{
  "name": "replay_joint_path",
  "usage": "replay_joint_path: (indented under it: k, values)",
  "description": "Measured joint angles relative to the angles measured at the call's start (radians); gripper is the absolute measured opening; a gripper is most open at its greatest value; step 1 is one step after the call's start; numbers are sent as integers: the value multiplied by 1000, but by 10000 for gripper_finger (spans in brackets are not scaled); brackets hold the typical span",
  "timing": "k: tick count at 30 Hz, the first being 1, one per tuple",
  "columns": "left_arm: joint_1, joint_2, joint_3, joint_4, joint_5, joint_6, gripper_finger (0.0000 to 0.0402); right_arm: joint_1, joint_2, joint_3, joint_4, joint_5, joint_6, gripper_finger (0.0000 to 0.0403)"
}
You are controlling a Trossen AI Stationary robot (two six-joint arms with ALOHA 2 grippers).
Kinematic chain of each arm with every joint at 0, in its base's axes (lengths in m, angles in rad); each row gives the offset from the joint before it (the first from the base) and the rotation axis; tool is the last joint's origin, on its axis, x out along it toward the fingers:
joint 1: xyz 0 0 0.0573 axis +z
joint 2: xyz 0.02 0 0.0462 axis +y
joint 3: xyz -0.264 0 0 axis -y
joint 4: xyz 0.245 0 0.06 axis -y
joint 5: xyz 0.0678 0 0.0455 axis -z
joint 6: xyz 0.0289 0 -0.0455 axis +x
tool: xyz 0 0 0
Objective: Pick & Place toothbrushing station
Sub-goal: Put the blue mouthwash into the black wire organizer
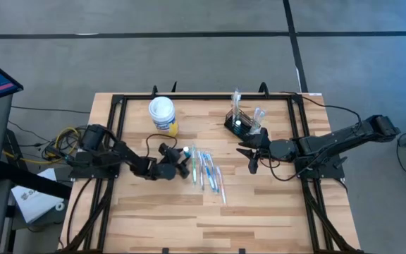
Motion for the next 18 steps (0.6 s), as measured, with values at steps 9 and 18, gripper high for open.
replay_joint_path:
  k: [9,18]
  values:
    - [25,62,36,32,1,23,214,0,0,0,0,0,0,108]
    - [28,68,42,38,3,32,159,0,0,0,-3,0,0,108]
